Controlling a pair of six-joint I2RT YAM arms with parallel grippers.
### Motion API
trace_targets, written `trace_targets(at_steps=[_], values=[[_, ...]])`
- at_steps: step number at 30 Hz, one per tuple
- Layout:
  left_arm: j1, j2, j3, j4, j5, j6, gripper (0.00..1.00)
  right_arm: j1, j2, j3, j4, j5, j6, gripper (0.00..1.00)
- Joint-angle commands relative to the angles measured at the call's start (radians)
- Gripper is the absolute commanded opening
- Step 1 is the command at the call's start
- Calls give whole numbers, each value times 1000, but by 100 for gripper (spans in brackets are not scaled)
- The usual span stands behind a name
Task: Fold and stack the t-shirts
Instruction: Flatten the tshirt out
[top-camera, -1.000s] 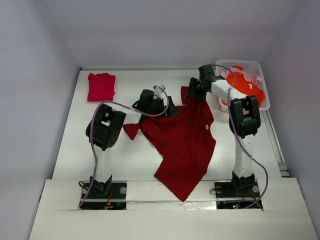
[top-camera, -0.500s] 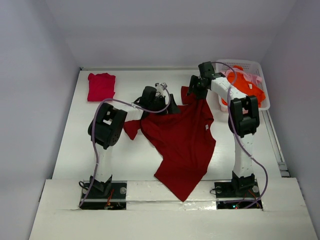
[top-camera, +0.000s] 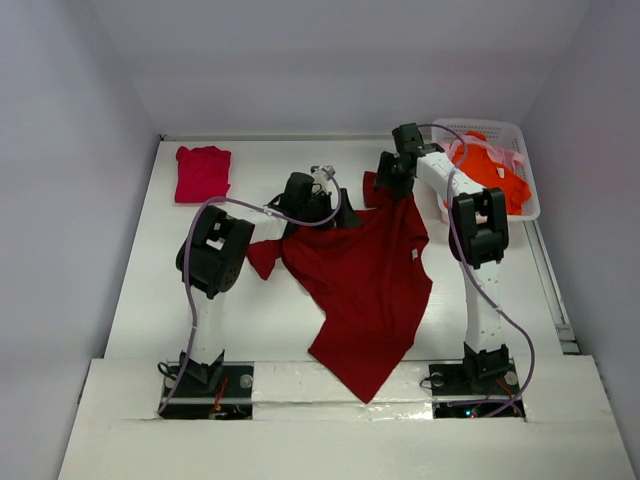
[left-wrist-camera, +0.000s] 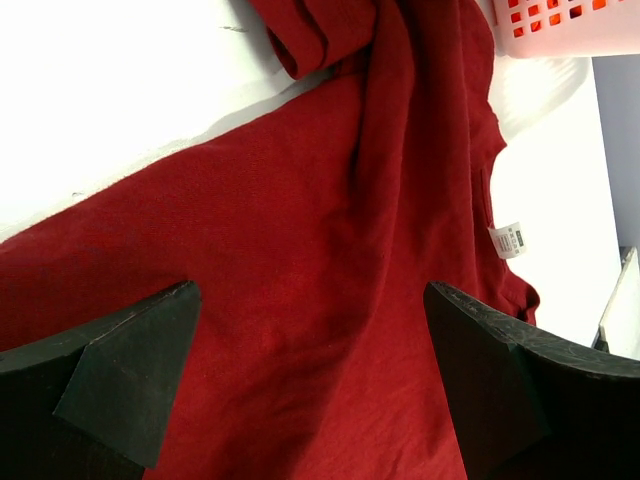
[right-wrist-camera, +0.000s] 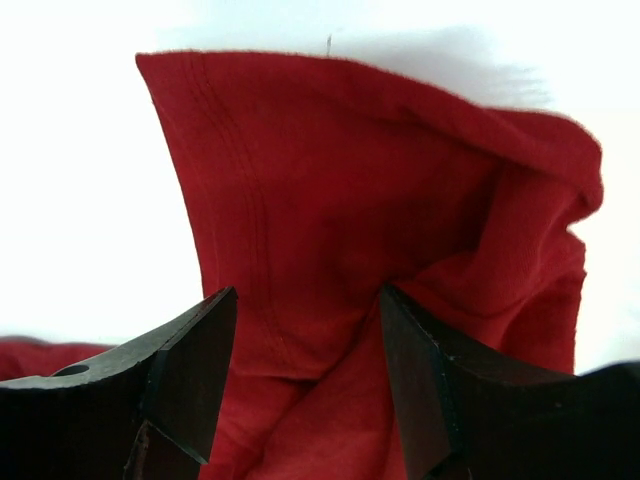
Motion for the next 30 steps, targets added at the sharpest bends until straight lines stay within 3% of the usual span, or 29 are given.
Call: trace_targets(at_steps=[1,9,19,30], values=[[16,-27,-15,-39,-38,32,99,-5,15,76,-26,52,-20,65],[34,-50,-53,-22,-36,35,99,-5,19,96,-57,169,-32,65],[61,-61,-92,13,-19,30,99,-5,-58,-2,-42,243,-37,65],[62,-71,-105,30,-4,29,99,-5,-113,-36,-8,220,-25,65]])
